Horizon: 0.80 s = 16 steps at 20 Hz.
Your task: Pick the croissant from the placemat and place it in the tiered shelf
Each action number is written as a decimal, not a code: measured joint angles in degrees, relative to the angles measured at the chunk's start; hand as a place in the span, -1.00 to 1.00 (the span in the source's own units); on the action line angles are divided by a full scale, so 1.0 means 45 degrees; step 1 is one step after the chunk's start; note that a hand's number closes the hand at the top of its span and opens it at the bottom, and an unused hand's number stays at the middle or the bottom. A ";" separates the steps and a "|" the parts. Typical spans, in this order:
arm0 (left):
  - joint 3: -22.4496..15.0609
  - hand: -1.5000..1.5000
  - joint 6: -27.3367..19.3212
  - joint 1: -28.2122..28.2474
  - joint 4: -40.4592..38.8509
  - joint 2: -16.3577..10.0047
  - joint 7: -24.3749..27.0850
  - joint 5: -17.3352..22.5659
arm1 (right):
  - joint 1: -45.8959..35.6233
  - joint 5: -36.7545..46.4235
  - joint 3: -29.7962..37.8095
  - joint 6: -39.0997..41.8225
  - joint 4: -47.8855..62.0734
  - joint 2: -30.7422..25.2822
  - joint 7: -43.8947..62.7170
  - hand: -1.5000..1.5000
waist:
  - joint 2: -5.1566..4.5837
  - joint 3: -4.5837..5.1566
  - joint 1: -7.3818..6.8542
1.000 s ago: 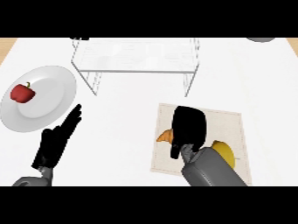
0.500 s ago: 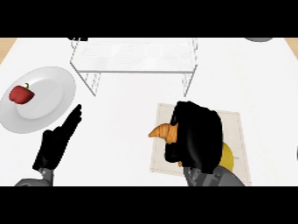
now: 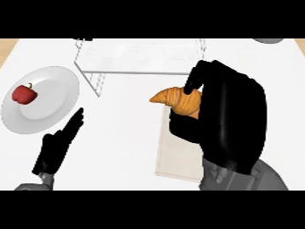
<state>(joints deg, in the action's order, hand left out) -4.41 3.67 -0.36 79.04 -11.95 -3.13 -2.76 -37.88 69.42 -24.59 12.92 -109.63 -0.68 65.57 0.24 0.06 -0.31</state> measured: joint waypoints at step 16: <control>-0.0158 0.00 -0.0130 -0.0304 0.0111 0.0339 -0.0162 -0.0379 | -0.6599 0.0042 0.5777 -0.1361 0.8939 -0.0451 -0.2163 1.00 | -0.0143 -0.0003 -0.0274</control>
<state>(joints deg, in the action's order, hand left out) -5.12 3.08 -1.72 79.54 -10.43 -3.85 -4.47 -67.58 69.61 1.41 6.79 -69.40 -2.70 55.84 -0.41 0.05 -1.54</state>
